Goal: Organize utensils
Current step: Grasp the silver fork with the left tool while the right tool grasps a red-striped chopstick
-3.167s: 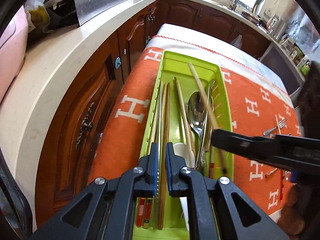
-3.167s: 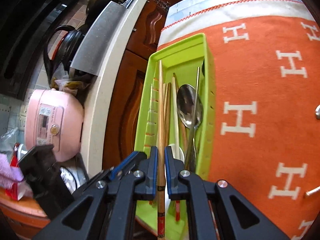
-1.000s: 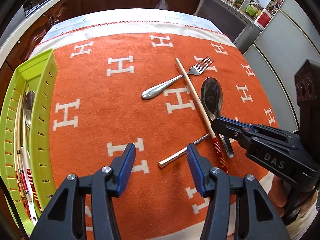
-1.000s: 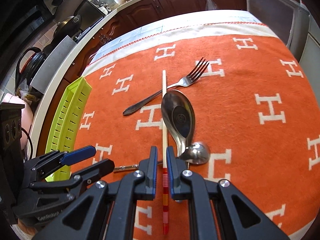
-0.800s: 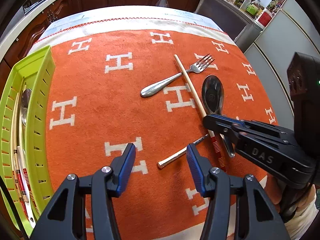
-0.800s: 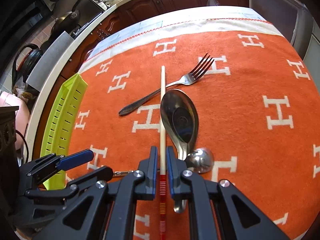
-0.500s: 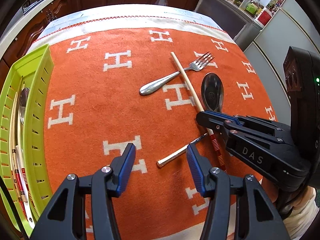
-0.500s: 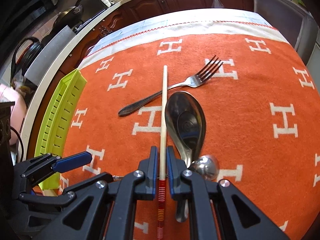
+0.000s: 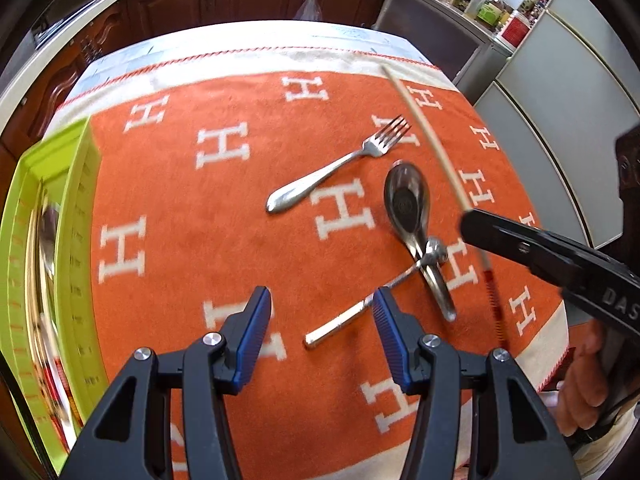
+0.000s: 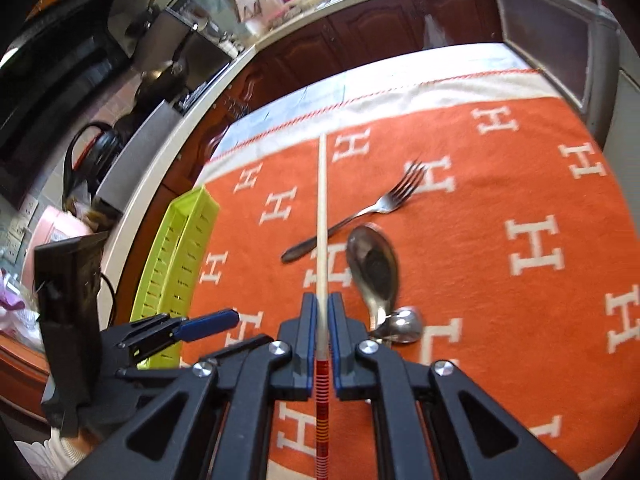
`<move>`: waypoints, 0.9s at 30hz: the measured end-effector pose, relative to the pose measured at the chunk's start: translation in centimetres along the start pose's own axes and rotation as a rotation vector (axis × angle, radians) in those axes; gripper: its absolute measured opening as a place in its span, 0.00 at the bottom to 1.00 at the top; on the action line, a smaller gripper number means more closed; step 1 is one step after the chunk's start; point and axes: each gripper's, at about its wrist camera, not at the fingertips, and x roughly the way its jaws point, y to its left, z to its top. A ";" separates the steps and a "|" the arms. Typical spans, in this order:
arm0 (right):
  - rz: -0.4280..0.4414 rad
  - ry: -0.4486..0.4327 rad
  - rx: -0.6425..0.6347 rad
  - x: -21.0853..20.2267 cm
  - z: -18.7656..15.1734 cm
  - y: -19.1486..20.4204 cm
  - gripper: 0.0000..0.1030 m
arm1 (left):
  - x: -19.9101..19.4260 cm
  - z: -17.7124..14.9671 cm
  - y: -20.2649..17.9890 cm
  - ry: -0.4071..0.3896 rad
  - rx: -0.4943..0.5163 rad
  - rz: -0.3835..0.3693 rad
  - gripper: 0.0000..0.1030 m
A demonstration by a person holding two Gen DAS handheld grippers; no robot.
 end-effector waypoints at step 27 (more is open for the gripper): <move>0.005 -0.059 0.211 -0.3 2.3 -6.9 0.05 | 8.7 12.1 -2.5 0.199 0.251 -0.097 0.17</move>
